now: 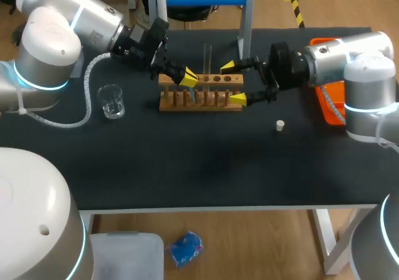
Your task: Invert the test tube, pick up the pipette, mount the tip to pipette, aspirate from beaker and dispense into the tube, eject the tip, return the pipette, and cap with the stopper.
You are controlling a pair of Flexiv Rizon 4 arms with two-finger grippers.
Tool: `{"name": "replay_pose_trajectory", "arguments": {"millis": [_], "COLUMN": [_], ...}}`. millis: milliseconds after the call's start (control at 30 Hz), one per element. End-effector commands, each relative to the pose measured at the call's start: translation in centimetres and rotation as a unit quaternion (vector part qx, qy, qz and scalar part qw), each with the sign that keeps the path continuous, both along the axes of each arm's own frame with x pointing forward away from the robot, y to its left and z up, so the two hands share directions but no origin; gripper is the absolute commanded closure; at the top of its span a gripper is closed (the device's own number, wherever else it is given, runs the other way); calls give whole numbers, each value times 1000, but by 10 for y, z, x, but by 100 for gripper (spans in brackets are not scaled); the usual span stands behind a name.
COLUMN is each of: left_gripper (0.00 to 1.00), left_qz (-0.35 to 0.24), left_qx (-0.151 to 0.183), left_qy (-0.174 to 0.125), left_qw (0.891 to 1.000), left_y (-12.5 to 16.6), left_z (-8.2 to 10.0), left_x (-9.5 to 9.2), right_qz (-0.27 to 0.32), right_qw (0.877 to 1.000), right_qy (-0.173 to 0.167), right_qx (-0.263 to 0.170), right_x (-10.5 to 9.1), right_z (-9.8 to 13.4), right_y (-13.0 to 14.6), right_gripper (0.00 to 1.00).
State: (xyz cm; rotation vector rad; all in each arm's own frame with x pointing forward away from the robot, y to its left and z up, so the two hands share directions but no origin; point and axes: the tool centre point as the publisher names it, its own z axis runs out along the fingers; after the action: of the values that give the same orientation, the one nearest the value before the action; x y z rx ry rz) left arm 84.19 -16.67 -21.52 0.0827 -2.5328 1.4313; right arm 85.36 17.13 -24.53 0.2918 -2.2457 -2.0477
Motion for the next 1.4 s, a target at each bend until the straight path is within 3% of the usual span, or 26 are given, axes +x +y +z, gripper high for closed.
{"name": "replay_pose_trajectory", "arguments": {"millis": [33, 133, 167, 267, 300, 500, 867, 1400], "left_gripper": [100, 100, 100, 100, 100, 100, 100, 100], "left_qz": [0, 0, 6, 10, 13, 24, 32, 32], "left_qx": [1, 1, 27, 44, 71, 103, 111, 111], "left_qy": [0, 0, -4, -14, -22, -43, -52, -52], "left_qw": [1000, 1000, 1000, 999, 997, 993, 992, 992], "left_y": [0, 0, -1, -3, -5, -11, -14, -14], "left_z": [0, 0, 0, 0, 0, -1, 0, 0], "left_x": [0, 0, 0, -1, -2, -5, -6, -6], "right_qz": [12, 13, 10, 8, 11, 11, -11, -23], "right_qw": [1000, 1000, 1000, 1000, 1000, 999, 999, 997], "right_qy": [5, 7, 8, 16, 20, 34, 41, 62], "right_qx": [0, -1, -4, -13, -13, -12, -1, 49], "right_x": [1, -7, -8, -15, -18, -22, -25, -32], "right_z": [0, 2, 2, -3, -5, -8, -7, -11], "right_y": [21, 30, 31, 38, 40, 43, 44, 72], "right_gripper": [0, 0, 0, 0, 0, 0, 0, 0]}}
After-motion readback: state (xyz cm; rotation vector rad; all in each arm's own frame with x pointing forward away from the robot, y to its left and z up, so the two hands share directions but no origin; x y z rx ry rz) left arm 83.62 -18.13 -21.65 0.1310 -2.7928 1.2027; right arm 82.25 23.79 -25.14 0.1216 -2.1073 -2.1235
